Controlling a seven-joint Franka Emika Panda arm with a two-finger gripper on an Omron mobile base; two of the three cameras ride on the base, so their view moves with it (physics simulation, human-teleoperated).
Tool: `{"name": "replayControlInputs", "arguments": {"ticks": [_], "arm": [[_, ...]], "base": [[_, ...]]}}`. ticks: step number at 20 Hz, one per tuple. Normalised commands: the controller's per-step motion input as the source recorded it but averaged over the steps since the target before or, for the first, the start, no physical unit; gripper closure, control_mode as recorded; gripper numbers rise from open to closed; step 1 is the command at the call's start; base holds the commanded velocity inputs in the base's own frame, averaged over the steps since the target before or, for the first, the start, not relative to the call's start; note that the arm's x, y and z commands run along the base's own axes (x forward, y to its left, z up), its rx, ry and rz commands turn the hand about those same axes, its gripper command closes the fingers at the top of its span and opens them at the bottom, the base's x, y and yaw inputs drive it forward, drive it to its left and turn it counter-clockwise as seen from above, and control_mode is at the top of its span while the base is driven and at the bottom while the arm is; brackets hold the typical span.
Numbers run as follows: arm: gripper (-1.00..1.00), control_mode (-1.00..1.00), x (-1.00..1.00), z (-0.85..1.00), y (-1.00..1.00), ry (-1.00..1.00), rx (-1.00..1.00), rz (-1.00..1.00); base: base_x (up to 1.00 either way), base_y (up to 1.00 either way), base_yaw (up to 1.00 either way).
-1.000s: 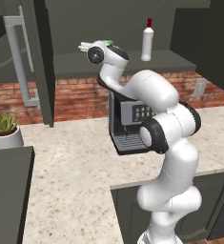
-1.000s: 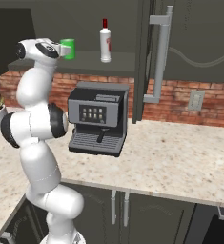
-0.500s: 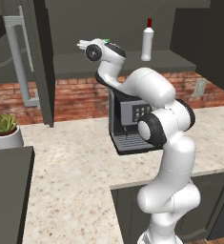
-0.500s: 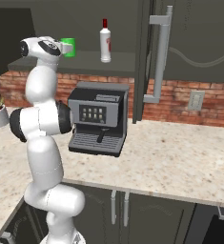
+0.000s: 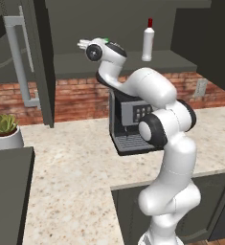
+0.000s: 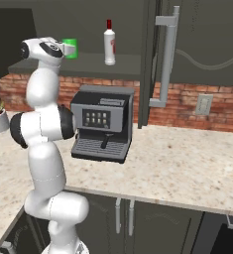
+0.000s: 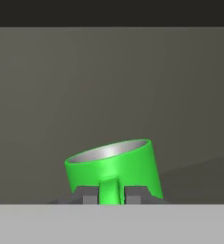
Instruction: Open the cabinet directly in front. Then move the liquor and the mug to the dining counter with the jar on it.
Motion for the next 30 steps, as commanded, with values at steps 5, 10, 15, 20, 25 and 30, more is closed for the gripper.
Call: {"name": "replayControlInputs", "arguments": {"ticks": [5, 10, 15, 20, 25, 30], "arm": [[1.00, -1.00, -0.58, 0.25, -0.12, -0.08, 0.01, 0.00], [1.00, -1.00, -0.97, 0.09, -0.38, -0.02, 0.00, 0.00], [1.00, -1.00, -1.00, -0.01, -0.68, 0.00, 0.00, 0.00], [1.00, -1.00, -1.00, -0.34, -0.89, 0.04, 0.00, 0.00], [1.00, -1.00, -1.00, -0.73, -0.79, 0.20, -0.04, 0.00], [1.00, -1.00, -1.00, -0.91, -0.54, 0.26, -0.09, 0.00]], "base": [[0.00, 0.00, 0.00], [0.00, 0.00, 0.00], [0.00, 0.00, 0.00], [0.00, 0.00, 0.00], [0.00, 0.00, 0.00], [0.00, 0.00, 0.00]]}}
